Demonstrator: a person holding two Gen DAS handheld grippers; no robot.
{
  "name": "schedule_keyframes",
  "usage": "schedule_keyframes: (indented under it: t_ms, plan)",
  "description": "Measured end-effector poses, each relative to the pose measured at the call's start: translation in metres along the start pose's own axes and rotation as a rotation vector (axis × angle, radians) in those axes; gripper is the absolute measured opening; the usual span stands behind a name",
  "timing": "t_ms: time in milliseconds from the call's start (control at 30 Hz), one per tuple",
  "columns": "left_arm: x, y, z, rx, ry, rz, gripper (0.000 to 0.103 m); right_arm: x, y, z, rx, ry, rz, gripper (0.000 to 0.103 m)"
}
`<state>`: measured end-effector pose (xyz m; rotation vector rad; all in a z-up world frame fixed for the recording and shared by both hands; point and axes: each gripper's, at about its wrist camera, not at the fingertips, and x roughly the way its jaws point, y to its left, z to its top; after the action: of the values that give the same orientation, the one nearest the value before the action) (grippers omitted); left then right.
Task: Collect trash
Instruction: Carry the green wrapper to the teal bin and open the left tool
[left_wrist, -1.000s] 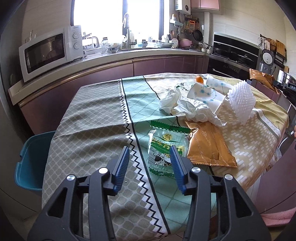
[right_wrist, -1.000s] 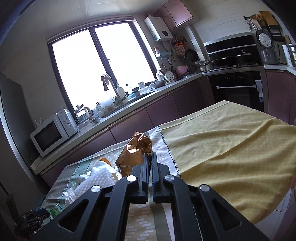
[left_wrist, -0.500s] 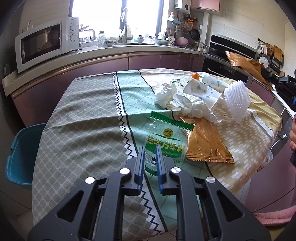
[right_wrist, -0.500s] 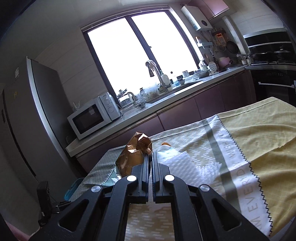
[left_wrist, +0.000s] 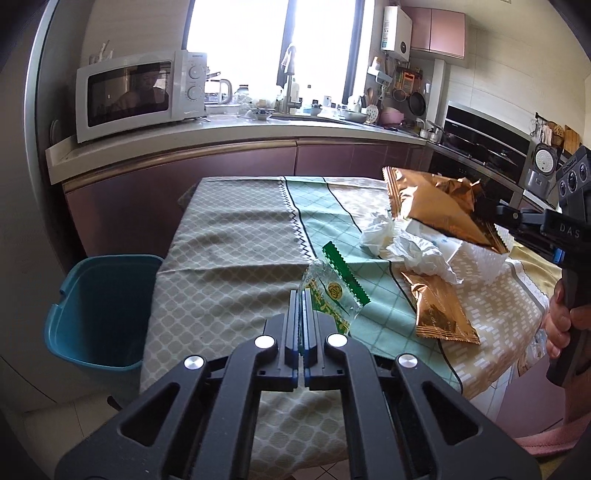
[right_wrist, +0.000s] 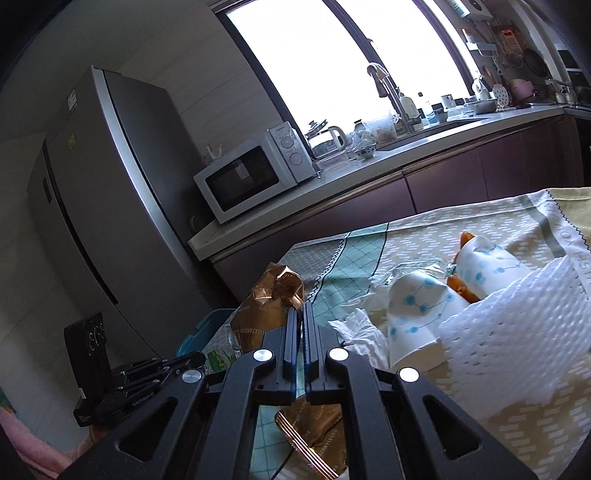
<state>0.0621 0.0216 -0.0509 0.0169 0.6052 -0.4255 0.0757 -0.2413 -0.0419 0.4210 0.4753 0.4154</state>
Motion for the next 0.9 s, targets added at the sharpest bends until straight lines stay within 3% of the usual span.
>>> schedule_keyframes:
  t_ms: [433, 700, 900]
  plan:
    - [-0.037, 0.095, 0.028, -0.078, -0.100, 0.238, 0.002, 0.099, 0.069, 0.011, -0.070, 0.135, 0.157, 0.002]
    - [-0.022, 0.167, 0.024, -0.153, -0.052, 0.357, 0.002, 0.168, 0.109, 0.012, -0.084, 0.230, 0.183, 0.002]
    - [0.003, 0.203, 0.015, -0.192, 0.002, 0.392, 0.002, 0.214, 0.137, 0.003, -0.126, 0.311, 0.148, 0.002]
